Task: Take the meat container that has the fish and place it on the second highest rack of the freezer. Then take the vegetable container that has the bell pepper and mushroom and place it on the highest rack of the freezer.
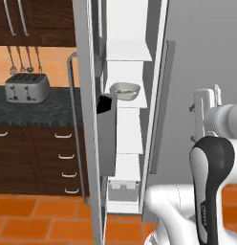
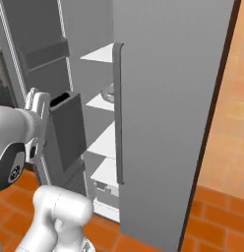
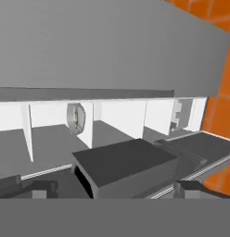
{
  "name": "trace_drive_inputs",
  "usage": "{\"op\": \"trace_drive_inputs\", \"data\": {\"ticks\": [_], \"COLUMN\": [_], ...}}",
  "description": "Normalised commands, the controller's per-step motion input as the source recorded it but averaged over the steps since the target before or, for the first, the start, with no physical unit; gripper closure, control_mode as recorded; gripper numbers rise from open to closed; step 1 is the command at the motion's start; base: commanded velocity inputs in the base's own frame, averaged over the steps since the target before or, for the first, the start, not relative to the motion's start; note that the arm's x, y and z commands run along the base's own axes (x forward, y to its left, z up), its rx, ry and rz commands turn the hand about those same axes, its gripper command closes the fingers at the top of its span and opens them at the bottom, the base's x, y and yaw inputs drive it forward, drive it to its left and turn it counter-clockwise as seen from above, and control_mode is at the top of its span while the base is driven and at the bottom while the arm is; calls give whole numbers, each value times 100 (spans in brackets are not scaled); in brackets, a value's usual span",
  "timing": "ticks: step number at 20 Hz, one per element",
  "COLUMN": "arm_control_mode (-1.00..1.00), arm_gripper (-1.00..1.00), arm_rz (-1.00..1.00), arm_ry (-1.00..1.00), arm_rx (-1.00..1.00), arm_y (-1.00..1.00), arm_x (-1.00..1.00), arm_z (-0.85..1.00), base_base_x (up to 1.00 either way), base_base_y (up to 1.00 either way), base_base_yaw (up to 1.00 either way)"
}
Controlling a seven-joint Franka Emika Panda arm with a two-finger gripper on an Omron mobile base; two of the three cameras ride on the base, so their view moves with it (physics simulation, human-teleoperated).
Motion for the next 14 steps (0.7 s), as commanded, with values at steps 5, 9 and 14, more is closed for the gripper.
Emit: {"op": "trace_drive_inputs", "data": {"ticks": [5,9,14], "arm_control_mode": [100,100,100], "arm_gripper": [-100,-100,-100], "arm_rz": [0,0,0], "arm_ry": [0,0,0], "arm_rx": [0,0,0], "arm_y": [0,0,0], "arm_x": [0,0,0], "arm_z": [0,0,0], "base_base_x": [4,-7,-4], "base_base_y": [-82,-29,-3], "base_base_yaw": [48,80,83]}}
